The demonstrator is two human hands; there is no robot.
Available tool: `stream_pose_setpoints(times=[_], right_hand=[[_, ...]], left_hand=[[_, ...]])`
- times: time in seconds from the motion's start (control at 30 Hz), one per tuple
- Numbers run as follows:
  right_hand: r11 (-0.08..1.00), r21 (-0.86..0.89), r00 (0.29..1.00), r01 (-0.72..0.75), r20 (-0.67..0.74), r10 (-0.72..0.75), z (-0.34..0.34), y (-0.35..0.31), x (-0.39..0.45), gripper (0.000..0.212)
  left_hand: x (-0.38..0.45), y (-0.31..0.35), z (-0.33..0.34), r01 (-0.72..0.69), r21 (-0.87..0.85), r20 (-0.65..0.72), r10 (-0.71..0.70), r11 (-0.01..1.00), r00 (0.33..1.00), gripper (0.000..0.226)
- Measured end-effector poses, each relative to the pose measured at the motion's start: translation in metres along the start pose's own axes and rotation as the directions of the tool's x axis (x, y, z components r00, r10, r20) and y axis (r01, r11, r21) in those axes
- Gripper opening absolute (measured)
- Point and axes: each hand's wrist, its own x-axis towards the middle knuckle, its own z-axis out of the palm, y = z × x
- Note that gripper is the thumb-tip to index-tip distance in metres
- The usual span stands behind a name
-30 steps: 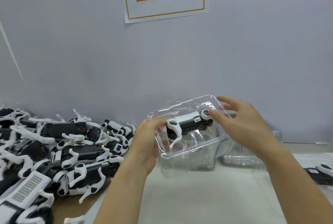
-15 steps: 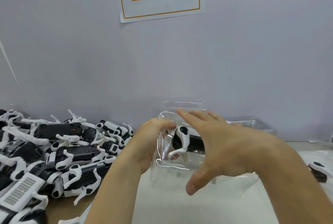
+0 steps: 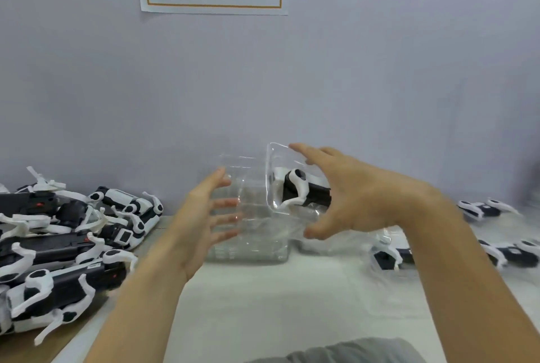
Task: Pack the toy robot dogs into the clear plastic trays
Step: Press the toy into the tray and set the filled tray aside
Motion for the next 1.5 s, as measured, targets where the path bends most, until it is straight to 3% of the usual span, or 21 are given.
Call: stream_pose_setpoints(times=[0.2, 0.4, 0.57, 0.7, 0.9, 1.03, 1.23, 1.5], right_hand=[[0.991, 0.128, 0.993, -0.03, -0.112, 0.044, -0.04, 0.068, 0.011, 0.121], [0.973, 0.156, 0.97, -0.173, -0.143, 0.195, -0.066, 0.155, 0.037, 0.115], [0.937, 0.222, 0.939, -0.269, -0.154, 0.306, -0.041, 0.218, 0.058, 0.112], [0.886, 0.354, 0.912, -0.299, -0.167, 0.375, -0.006, 0.256, 0.061, 0.107], [0.774, 0.544, 0.889, -0.325, -0.103, 0.445, 0.011, 0.294, 0.057, 0.111], [0.799, 0.464, 0.9, -0.383, -0.009, 0.436, 0.003, 0.306, 0.049, 0.114], [0.867, 0.202, 0.89, -0.455, 0.074, 0.45, -0.006, 0.313, 0.046, 0.113], [0.849, -0.203, 0.804, -0.488, 0.274, 0.528, 0.013, 0.299, 0.051, 0.121]], left_hand=[[0.006, -0.016, 0.005, -0.001, 0.011, 0.004, 0.0, 1.0, 1.0, 0.03], [0.012, -0.026, 0.009, -0.039, 0.032, 0.028, 0.038, 0.999, 0.999, 0.018], [0.014, -0.034, 0.014, -0.066, 0.061, 0.057, 0.062, 0.996, 0.996, 0.016], [0.016, -0.036, 0.014, -0.106, 0.049, 0.072, 0.102, 0.993, 0.992, 0.036], [0.022, -0.039, 0.009, -0.177, 0.015, 0.073, 0.175, 0.984, 0.982, 0.031], [0.023, -0.04, 0.009, -0.189, 0.026, 0.078, 0.186, 0.982, 0.979, 0.033], [0.021, -0.041, 0.012, -0.19, 0.059, 0.095, 0.184, 0.98, 0.978, 0.033], [0.02, -0.042, 0.015, -0.196, 0.088, 0.105, 0.186, 0.977, 0.977, 0.032]])
